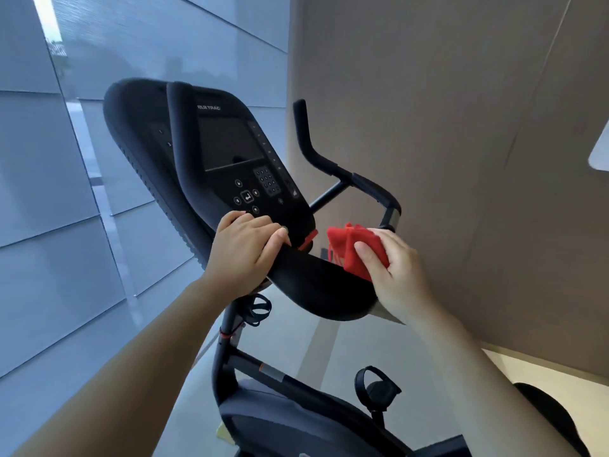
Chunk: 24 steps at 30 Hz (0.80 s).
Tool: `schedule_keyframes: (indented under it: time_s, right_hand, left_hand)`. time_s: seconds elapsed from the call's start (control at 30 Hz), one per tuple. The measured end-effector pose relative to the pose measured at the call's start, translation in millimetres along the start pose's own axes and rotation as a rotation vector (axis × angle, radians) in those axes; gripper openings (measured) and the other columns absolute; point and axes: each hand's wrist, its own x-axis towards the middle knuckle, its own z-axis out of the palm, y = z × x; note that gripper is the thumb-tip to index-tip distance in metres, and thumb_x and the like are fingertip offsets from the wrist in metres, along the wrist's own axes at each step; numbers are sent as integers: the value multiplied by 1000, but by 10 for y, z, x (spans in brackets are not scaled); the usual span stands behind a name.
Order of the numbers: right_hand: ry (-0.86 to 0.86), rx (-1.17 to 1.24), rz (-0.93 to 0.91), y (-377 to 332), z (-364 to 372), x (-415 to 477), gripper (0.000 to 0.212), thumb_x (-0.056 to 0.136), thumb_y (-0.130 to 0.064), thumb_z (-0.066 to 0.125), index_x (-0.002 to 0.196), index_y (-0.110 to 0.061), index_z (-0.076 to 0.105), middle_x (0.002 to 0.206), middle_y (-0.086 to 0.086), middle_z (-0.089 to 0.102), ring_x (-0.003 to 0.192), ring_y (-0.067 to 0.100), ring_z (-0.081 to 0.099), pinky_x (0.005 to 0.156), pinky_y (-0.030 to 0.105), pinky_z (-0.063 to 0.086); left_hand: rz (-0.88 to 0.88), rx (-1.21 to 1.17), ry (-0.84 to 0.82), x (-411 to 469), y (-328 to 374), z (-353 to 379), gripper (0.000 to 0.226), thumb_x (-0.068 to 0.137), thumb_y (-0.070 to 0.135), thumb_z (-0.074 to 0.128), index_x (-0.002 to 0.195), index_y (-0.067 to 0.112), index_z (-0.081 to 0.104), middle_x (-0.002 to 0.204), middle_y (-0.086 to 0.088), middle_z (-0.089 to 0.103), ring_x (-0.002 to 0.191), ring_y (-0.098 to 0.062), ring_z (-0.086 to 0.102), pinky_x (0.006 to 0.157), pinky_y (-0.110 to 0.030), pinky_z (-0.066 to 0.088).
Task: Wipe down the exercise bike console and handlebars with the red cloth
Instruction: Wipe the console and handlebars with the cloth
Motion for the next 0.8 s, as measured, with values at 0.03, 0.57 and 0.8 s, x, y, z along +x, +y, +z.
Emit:
schedule_keyframes:
  time_s: [0.03,0.57,0.8]
  right_hand:
    - [-70,40,5,-46,39,48,47,88,-56,40,117,-22,56,112,-12,59,100,4,56,79,7,42]
    - [-20,29,-137,-56,25,-259,42,94,-44,40,121,-16,56,118,-7,56,111,10,53,92,16,40]
    - [-86,-136,-70,-360,286,-447,56,91,-54,37,138,-24,41,141,-7,42,131,12,32,110,32,26]
  left_hand:
    - [-16,0,0,-2,15,1,53,94,35,14,78,32,64,77,13,58,72,-9,43,89,-25,22]
    - [-44,62,-34,12,23,10,55,92,32,10,78,30,64,81,13,59,75,-9,43,87,-22,21]
    - [-38,46,-62,33,-34,30,51,95,33,17,79,30,65,82,12,58,80,-12,50,87,-23,17]
